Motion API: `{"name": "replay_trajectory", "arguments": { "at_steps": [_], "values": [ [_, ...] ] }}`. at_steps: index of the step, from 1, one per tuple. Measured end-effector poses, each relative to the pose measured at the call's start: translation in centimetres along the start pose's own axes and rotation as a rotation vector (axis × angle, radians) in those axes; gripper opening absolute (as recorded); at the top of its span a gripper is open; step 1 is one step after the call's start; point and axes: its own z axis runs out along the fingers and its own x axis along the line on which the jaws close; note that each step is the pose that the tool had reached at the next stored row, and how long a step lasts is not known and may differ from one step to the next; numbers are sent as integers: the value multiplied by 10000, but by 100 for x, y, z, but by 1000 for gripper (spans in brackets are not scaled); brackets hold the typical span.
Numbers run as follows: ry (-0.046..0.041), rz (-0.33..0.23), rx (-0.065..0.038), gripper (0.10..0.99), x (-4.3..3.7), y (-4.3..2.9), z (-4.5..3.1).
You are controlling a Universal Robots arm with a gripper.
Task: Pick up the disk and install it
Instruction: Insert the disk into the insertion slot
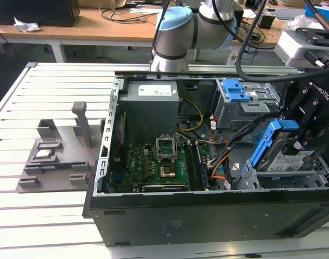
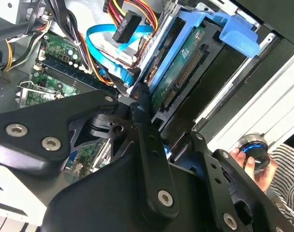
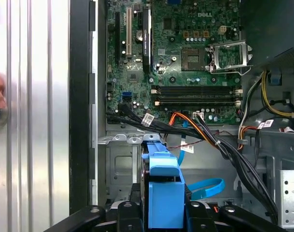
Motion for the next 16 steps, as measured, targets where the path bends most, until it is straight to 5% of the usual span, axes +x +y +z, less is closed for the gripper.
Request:
{"name": "replay_trajectory", "arguments": {
  "at_steps": [6,11,16],
  "values": [
    [0,0,0,443,0,0,2],
    [0,0,1,118,0,0,5],
    [0,0,1,106,0,0,8]
  ]
}}
